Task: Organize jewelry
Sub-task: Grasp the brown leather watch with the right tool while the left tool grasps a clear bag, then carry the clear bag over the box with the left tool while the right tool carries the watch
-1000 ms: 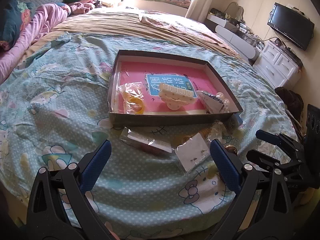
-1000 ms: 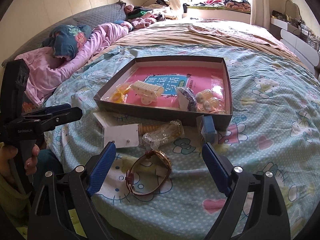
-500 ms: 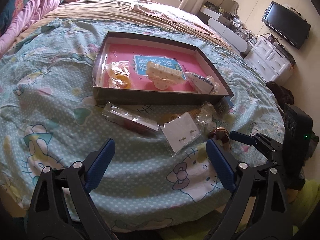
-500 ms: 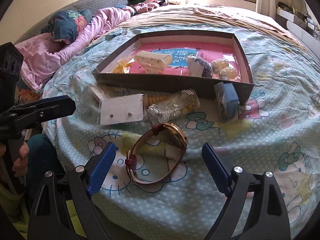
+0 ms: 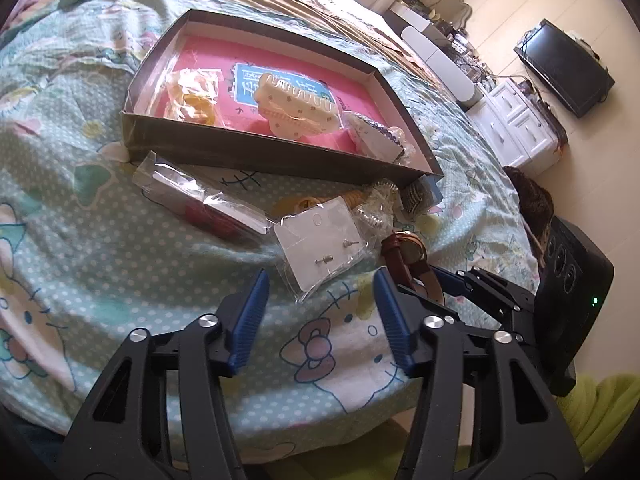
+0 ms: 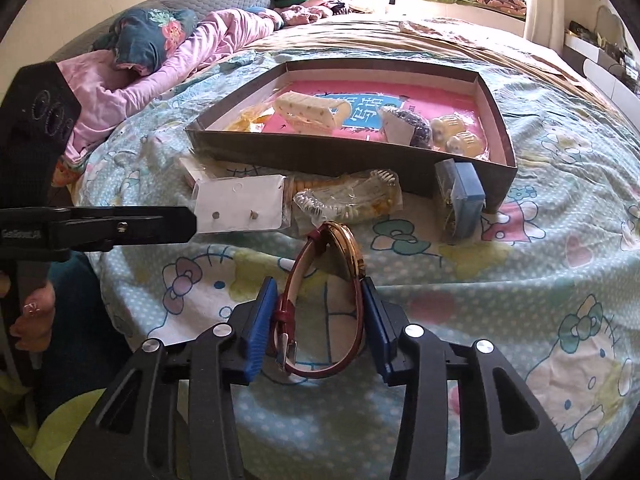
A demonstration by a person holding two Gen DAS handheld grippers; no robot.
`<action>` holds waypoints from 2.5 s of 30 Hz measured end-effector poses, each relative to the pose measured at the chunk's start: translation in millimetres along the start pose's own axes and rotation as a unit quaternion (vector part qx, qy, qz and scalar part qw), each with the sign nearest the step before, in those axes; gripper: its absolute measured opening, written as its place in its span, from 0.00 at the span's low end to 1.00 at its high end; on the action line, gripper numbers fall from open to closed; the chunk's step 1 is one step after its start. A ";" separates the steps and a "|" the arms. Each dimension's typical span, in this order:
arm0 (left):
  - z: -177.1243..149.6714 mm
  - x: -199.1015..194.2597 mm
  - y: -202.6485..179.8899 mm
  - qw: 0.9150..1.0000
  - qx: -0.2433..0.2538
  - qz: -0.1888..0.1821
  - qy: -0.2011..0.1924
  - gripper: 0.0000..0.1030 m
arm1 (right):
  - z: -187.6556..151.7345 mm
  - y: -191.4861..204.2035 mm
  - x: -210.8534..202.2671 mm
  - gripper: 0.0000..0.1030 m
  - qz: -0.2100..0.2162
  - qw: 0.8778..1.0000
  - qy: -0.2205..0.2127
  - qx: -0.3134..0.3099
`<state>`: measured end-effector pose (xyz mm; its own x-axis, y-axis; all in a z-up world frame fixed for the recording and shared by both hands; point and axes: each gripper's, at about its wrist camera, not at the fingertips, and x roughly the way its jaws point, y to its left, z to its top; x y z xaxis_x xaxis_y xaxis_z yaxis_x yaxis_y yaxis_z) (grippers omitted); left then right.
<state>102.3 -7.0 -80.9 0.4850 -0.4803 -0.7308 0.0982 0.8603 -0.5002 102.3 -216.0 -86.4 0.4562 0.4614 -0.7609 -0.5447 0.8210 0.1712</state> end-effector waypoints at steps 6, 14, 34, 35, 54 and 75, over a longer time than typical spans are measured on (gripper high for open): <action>7.1 13.1 10.9 0.998 -0.045 -0.040 0.009 0.34 | 3.7 -2.6 -14.7 0.38 -0.002 1.000 -0.019 0.000; 11.3 -0.1 0.2 0.999 -0.024 -0.041 -0.020 0.10 | 11.5 -12.7 -33.7 0.37 -0.020 0.999 -0.048 0.004; 39.1 -65.8 1.4 0.991 0.010 0.033 -0.130 0.07 | 42.1 -11.0 -54.0 0.36 -0.018 0.995 -0.094 -0.014; 41.2 -67.5 4.1 0.991 0.007 0.034 -0.133 0.07 | 44.4 -11.0 -53.6 0.36 -0.016 0.995 -0.096 -0.014; 83.7 -49.9 13.6 0.986 -0.006 0.071 -0.153 0.07 | 81.0 -30.4 -40.0 0.36 -0.034 0.993 -0.116 -0.005; 107.1 -3.8 21.6 0.988 -0.018 0.083 -0.131 0.07 | 121.4 -66.9 -7.7 0.36 -0.073 0.990 -0.118 0.003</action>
<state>195.6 31.7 -39.1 0.7006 -0.2680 -0.6614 -0.0308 0.9146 -0.4032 220.8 -233.6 -16.1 0.6818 0.4034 -0.6103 -0.4573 0.8862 0.0749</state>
